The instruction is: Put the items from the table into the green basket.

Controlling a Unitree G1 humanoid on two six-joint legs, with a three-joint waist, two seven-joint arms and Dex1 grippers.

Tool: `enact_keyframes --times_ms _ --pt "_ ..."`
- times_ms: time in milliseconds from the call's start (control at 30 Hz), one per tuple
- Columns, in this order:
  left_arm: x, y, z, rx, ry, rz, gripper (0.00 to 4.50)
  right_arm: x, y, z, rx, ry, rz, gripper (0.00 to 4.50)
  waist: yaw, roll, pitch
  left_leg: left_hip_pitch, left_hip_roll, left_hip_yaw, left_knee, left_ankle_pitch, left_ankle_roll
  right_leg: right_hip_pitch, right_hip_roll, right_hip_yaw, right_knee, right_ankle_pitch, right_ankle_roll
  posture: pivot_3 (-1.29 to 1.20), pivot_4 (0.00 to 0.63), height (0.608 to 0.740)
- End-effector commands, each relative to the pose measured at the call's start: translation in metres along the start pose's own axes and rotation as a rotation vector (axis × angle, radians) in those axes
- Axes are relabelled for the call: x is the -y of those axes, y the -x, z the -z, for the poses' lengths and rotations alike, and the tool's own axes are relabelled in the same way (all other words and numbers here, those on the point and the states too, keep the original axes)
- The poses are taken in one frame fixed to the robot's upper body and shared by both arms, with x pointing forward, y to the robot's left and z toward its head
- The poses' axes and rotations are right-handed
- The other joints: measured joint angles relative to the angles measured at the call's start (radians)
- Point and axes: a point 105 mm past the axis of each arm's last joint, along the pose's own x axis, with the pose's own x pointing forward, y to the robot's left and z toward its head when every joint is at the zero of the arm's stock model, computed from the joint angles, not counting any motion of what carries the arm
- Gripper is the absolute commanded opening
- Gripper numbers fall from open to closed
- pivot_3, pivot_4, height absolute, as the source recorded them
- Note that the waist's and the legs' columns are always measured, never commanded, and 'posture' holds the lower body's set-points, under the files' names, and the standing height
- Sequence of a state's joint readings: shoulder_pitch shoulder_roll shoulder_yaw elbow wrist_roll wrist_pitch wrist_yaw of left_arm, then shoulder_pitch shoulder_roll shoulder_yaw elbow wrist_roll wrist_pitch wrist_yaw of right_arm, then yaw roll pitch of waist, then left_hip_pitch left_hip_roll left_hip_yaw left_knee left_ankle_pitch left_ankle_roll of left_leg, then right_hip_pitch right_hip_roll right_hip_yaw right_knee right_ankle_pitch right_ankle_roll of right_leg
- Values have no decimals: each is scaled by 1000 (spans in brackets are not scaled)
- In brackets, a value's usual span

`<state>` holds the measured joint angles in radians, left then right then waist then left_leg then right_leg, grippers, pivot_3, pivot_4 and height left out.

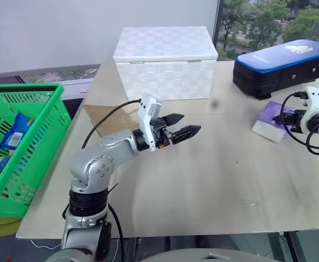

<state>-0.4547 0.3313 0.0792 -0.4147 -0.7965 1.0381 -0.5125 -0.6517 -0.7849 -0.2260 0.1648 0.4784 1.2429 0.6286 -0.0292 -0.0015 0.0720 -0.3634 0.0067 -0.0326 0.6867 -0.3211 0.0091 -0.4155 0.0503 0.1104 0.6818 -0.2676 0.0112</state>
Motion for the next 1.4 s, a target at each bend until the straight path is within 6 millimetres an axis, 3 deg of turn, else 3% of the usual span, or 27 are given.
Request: enact_keyframes --times_ms 33,233,333,400,500,600,667,700,800,967,1167,1267,1400 --pt "-2 7 -10 27 -2 -11 4500 -56 24 -22 100 128 -204 78 -1 0 0 0 0 0 0 0 0 0 0 0 0 0 0 1 33 740" --pt "-13 20 -2 -31 29 -65 4500 -150 28 13 42 242 -528 78 -7 0 -1 1 0 -2 1 -2 4 0 0 -2 2 0 0 3 32 740" --pt "-19 28 9 -96 78 -96 4500 -169 13 36 11 313 -508 78 -6 0 -1 1 0 -3 1 -2 4 0 -1 -3 5 0 0 2 28 740" --pt "-19 34 18 -146 105 -101 4500 -170 6 52 -18 330 -503 78 -3 0 -1 1 -1 -4 2 -1 1 0 -2 -4 5 0 0 -1 24 740" --pt "-18 40 19 -166 100 -91 4500 -166 6 63 -17 383 -484 881 -4 0 -2 0 -2 -2 2 1 -1 0 -5 -5 3 0 0 -15 20 740" --pt "-20 46 18 -201 87 -76 4500 -159 15 59 45 490 -460 2468 -8 0 -2 0 -3 -2 2 1 -1 0 -6 -7 1 0 0 -34 17 740" --pt "-22 50 18 -239 89 -59 4500 -159 29 57 80 557 -492 3092 -12 0 -2 0 -3 -3 2 1 -1 0 -6 -7 1 0 0 -56 16 740" --pt "-22 52 20 -271 96 -45 4500 -159 39 60 76 601 -513 3740 -13 0 -2 0 -3 -4 2 1 -1 0 -5 -8 1 -1 0 -80 15 740" --pt "-20 53 33 -382 108 -9 4500 -160 62 72 59 714 -550 4488 -11 0 -3 -2 -3 -5 1 1 -1 0 -4 -11 -1 -1 0 -122 15 740" --pt "-24 45 58 -516 184 4 4500 -168 91 78 150 812 -571 4488 -41 -3 -7 0 -1 -4 2 0 -1 2 -4 -10 -2 -1 0 -202 21 740" --pt "-24 28 98 -668 248 17 4500 -163 97 89 151 847 -501 4488 -88 -6 -9 2 -2 -4 3 -1 3 4 -4 -9 -2 -1 1 -284 36 740" --pt "-29 23 111 -708 238 4 3673 -162 97 90 153 850 -492 4500 -118 -6 -10 3 -2 -3 3 -1 3 5 -3 -7 -1 -1 1 -305 40 740" --pt "-29 22 116 -721 226 18 1922 -162 96 91 166 868 -471 4500 -136 -2 -14 2 -2 -3 3 -2 3 7 -3 -6 -2 -3 4 -301 38 740"
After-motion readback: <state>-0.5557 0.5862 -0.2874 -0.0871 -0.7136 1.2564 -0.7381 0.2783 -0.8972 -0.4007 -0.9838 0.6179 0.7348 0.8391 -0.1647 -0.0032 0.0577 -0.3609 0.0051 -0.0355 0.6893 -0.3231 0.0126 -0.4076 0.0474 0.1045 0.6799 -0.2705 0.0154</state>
